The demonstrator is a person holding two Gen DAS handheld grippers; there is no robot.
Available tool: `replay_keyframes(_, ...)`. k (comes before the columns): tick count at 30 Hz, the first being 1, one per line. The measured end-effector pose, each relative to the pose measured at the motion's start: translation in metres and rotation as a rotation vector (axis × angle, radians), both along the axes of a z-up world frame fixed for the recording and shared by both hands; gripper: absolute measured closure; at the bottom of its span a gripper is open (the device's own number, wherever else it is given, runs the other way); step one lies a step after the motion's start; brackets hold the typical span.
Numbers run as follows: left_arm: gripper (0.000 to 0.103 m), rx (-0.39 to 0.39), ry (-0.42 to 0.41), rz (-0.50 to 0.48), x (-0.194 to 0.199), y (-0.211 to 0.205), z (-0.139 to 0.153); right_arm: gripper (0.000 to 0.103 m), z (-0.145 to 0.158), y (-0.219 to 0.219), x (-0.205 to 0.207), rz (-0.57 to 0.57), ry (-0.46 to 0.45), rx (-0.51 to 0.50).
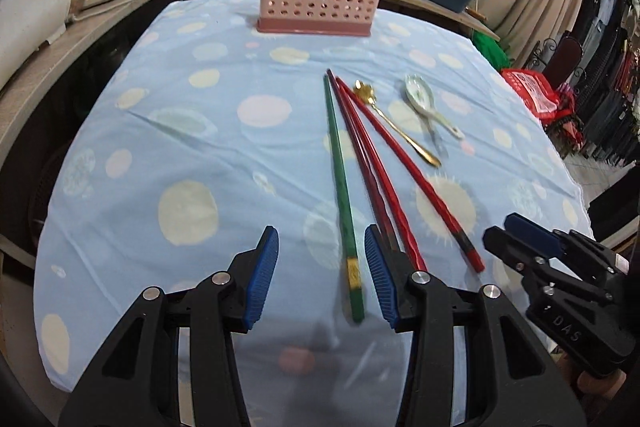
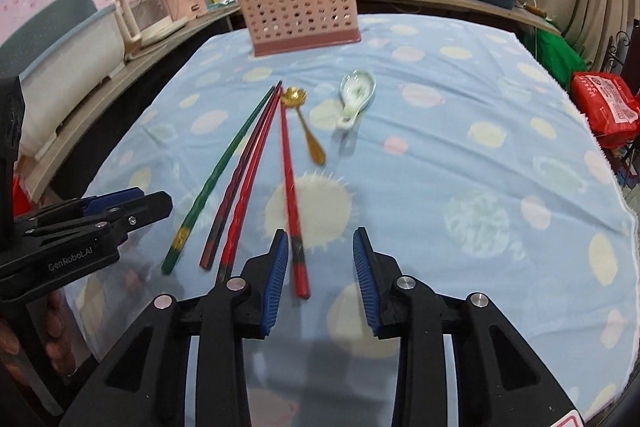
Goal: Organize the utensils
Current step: 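Grasp a green chopstick with the left tool while the right tool grasps a red chopstick, then lift both chopsticks and lower them toward the pink basket with both tools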
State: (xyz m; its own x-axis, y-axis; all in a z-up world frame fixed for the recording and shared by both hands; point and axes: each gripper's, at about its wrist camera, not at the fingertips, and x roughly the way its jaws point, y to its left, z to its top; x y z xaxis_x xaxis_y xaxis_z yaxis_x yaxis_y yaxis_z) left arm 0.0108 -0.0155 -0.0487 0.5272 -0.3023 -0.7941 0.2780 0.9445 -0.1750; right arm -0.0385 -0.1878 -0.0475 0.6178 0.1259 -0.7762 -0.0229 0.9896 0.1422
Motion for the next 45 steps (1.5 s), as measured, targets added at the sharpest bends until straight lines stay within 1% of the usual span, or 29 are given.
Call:
replay_keyframes(2,0.060,-0.001,0.011,-0.009,-0.003,-0.002,-0.004,0.077,-0.003,0.004,-0.002,0.010,0.004,-0.005)
replay_keyframes(10,0.062,0.002,0.030,-0.028,-0.006,-0.007,-0.012,0.080,-0.008,0.010,0.000,0.024,0.011,-0.008)
replay_keyframes(13,0.065,-0.002,0.049,-0.037,-0.006,-0.008,-0.017,0.080,-0.010,0.010,0.002,0.024,0.013,-0.010)
replay_keyframes(14,0.068,-0.001,0.048,-0.037,-0.006,-0.008,-0.018,0.081,-0.010,0.010,0.003,0.025,0.013,-0.010)
replay_keyframes(16,0.070,0.004,0.042,-0.038,-0.006,-0.009,-0.018,0.081,-0.012,0.011,0.004,0.027,0.016,-0.009)
replay_keyframes(19,0.072,0.004,0.041,-0.040,-0.006,-0.009,-0.019,0.084,-0.014,0.012,0.005,0.032,0.019,-0.007)
replay_keyframes(21,0.078,0.001,0.041,-0.045,-0.006,-0.010,-0.020,0.086,-0.015,0.013,0.006,0.034,0.024,-0.008)
replay_keyframes(25,0.083,-0.003,0.040,-0.051,-0.007,-0.011,-0.020,0.088,-0.017,0.013,0.008,0.034,0.026,-0.007)
replay_keyframes(27,0.088,-0.011,0.044,-0.055,-0.006,-0.011,-0.021,0.089,-0.017,0.013,0.007,0.034,0.026,-0.007)
replay_keyframes(28,0.088,-0.013,0.045,-0.056,-0.007,-0.011,-0.021,0.090,-0.018,0.014,0.007,0.033,0.025,-0.008)
replay_keyframes(30,0.093,-0.022,0.047,-0.060,-0.007,-0.011,-0.021,0.092,-0.017,0.013,0.007,0.034,0.025,-0.009)
replay_keyframes(32,0.095,-0.029,0.050,-0.062,-0.007,-0.011,-0.022,0.094,-0.018,0.013,0.008,0.036,0.025,-0.009)
replay_keyframes(39,0.095,-0.060,0.057,-0.049,-0.006,-0.006,-0.021,0.095,-0.016,0.014,0.007,0.044,0.021,-0.008)
replay_keyframes(45,0.095,-0.069,0.030,-0.034,-0.010,0.001,-0.009,0.096,-0.004,0.016,0.001,0.052,-0.005,0.003)
